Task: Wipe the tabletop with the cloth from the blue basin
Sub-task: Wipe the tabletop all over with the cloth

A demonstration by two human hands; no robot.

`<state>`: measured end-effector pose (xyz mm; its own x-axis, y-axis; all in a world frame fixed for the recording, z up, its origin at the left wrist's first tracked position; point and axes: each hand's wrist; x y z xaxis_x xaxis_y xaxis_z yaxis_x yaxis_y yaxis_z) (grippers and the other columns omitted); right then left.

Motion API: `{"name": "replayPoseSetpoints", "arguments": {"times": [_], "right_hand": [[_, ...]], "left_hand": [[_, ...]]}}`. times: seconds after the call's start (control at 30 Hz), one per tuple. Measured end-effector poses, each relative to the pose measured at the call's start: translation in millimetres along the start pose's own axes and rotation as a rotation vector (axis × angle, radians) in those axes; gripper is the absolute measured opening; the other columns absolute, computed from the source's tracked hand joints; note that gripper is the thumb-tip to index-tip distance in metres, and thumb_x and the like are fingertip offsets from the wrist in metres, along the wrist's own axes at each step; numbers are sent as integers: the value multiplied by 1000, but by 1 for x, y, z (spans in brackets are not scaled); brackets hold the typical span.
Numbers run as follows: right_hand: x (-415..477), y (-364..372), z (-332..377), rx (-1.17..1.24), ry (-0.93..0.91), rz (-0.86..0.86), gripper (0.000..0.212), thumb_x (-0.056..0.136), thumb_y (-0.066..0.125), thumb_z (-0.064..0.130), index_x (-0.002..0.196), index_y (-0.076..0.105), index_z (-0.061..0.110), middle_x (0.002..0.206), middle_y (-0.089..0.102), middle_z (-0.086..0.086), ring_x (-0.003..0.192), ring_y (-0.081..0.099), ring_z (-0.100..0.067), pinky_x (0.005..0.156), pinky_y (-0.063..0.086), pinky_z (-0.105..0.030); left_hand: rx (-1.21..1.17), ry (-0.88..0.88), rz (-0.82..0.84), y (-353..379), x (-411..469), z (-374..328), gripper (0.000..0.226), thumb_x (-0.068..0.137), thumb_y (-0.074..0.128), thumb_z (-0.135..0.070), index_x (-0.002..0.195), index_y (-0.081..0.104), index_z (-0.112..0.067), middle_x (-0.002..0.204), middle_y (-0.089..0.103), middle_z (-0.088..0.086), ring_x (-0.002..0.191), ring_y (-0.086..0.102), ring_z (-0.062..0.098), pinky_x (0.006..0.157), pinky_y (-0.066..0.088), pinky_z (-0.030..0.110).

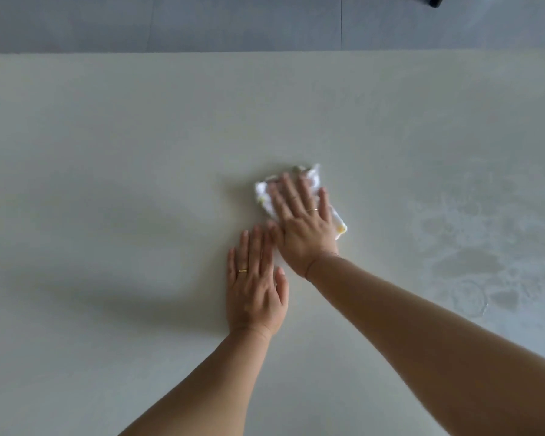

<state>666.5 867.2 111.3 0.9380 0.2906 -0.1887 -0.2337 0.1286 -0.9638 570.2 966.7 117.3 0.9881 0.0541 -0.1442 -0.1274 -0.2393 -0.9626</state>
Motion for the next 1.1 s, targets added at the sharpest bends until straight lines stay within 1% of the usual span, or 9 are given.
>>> {"name": "replayPoseSetpoints", "arguments": {"times": [0.07,0.13,0.27,0.4,0.57,0.63,0.8,0.9,1.1], "right_hand": [[4,-9,-24,-78,-313,34,56,97,19,45,150,14,29,159,12,2,146,6,-24,117,2,-45],[22,-21,-63,-140,-430,40,53,98,23,43,149,15,31,158,14,3,146,9,-22,117,5,-42],[57,-38,-112,-32,-23,-46,52,100,20,43,150,10,35,159,10,7,147,2,-15,117,1,-40],[63,-24,-45,164,371,-113,53,99,20,41,150,10,32,160,5,6,147,-4,-18,115,-7,-45],[39,-17,-23,-46,-382,60,53,99,23,42,150,9,31,159,6,6,147,0,-21,118,-1,-46],[58,-28,-58,-111,-471,57,52,100,23,42,150,9,34,159,9,6,147,4,-20,118,3,-42],[97,-49,-132,51,106,-46,52,100,16,45,150,5,37,160,4,10,146,-3,-13,118,3,-42],[106,-43,-95,139,405,-75,52,99,20,43,150,11,33,160,3,7,147,-4,-19,116,-4,-46],[103,-44,-84,-89,-387,64,55,97,16,46,150,10,32,159,6,8,147,2,-18,118,1,-42]], "left_hand": [[2,12,-4,1,0,1,60,88,35,-27,144,37,-6,150,36,14,141,30,30,114,25,48],[7,30,-17,3,0,3,60,88,35,-28,144,37,-6,152,33,14,141,29,30,114,23,48],[5,39,-37,5,1,3,60,88,35,-28,145,36,-7,153,31,13,142,29,29,113,22,48],[15,23,-29,6,1,2,61,88,35,-28,146,35,-8,153,31,13,141,30,29,113,21,47],[29,0,4,2,0,0,60,89,32,-29,145,36,-7,151,35,14,139,34,31,112,23,47],[-2,14,-11,-1,1,-1,59,90,32,-29,144,37,-6,151,33,14,139,33,32,112,20,47],[-56,19,-104,-16,45,-9,60,92,31,-31,146,33,-4,153,29,15,142,25,29,117,14,44],[-25,4,-108,-23,94,-20,61,93,26,-33,146,30,-4,154,27,14,144,23,30,118,9,42],[28,20,-94,-15,151,-29,60,96,18,-36,150,20,-9,158,19,10,146,16,25,119,6,41]]}}
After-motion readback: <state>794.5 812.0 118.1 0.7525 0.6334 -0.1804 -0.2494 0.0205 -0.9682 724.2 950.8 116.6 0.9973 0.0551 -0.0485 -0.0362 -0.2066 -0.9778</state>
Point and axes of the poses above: each hand's wrist, its own x-axis towards the middle knuckle, its own y-axis out of the palm, z = x × y
